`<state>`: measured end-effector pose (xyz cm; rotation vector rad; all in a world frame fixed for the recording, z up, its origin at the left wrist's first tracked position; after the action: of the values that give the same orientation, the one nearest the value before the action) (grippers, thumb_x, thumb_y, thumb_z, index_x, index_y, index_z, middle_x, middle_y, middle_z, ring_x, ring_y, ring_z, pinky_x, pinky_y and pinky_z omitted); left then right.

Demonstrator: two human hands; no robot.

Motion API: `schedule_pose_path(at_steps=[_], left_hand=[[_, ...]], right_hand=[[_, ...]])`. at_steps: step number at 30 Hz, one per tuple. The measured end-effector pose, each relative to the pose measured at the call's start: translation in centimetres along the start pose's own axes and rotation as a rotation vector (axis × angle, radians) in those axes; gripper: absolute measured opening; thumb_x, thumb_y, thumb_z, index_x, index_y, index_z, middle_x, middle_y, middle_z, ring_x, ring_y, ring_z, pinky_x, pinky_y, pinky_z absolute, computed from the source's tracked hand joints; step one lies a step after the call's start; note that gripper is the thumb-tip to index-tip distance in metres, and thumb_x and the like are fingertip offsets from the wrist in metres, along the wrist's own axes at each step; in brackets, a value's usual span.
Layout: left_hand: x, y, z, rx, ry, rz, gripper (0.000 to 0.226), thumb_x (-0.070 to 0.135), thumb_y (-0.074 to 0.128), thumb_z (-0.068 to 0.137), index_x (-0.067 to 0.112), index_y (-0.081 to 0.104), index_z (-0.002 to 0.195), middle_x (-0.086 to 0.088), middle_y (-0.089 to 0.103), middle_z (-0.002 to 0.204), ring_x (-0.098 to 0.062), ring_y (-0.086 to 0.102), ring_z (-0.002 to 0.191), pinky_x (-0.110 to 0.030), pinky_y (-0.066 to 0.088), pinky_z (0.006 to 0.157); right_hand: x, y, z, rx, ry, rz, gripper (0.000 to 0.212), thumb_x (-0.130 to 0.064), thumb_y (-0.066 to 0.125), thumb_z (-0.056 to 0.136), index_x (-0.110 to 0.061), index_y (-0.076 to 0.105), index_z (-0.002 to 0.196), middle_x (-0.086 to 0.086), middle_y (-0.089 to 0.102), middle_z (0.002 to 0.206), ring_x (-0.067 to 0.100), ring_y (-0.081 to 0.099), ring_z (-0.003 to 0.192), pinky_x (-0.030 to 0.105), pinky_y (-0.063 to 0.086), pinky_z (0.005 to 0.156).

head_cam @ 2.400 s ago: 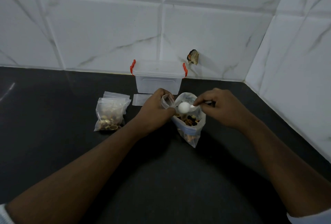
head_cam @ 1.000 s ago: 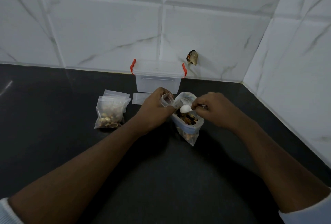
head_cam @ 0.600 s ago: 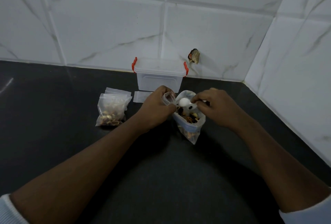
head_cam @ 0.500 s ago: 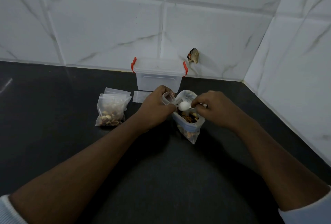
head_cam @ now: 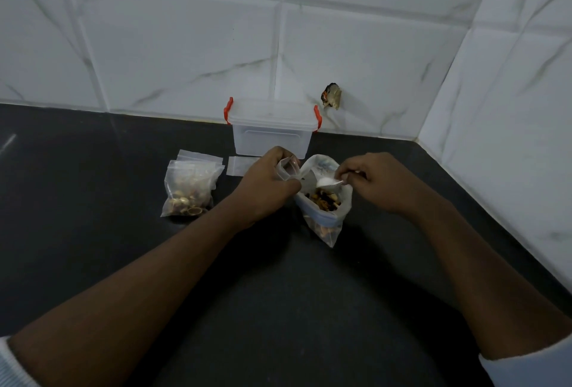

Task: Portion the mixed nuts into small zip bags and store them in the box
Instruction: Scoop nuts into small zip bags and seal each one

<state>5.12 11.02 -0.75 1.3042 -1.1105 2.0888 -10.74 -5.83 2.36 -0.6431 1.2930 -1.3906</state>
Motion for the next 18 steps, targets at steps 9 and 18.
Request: schedule_pose_path(at_steps=[9, 18], left_hand=[[0.1, 0.0, -0.1, -0.02, -0.023, -0.006, 0.035, 0.011, 0.069, 0.089, 0.027, 0.053, 0.115, 0.011, 0.058, 0.112, -0.009, 0.061, 0.098, -0.016, 0.051, 0.066], [0.2, 0.1, -0.3, -0.031, -0.023, 0.001, 0.035, 0.012, 0.07, 0.089, 0.028, 0.053, 0.115, 0.013, 0.057, 0.11, -0.01, 0.06, 0.101, -0.026, 0.056, 0.081]], right_hand=[[0.3, 0.5, -0.1, 0.039, 0.068, 0.035, 0.025, -0.011, 0.055, 0.103, -0.02, 0.076, 0.113, -0.005, 0.072, 0.097, 0.001, 0.06, 0.077, 0.019, 0.039, 0.064], [-0.2, 0.5, -0.2, 0.024, 0.033, 0.262, 0.019, -0.015, 0.062, 0.101, -0.023, 0.078, 0.108, -0.019, 0.074, 0.101, -0.007, 0.066, 0.096, 0.018, 0.047, 0.08]])
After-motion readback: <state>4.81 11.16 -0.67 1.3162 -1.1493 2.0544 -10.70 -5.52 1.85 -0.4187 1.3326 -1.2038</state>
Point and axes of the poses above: each hand's wrist, its own z-axis towards the middle knuckle, its own y-axis out of the palm, x = y × z, the point moved 2 cm from there along z, towards the middle knuckle
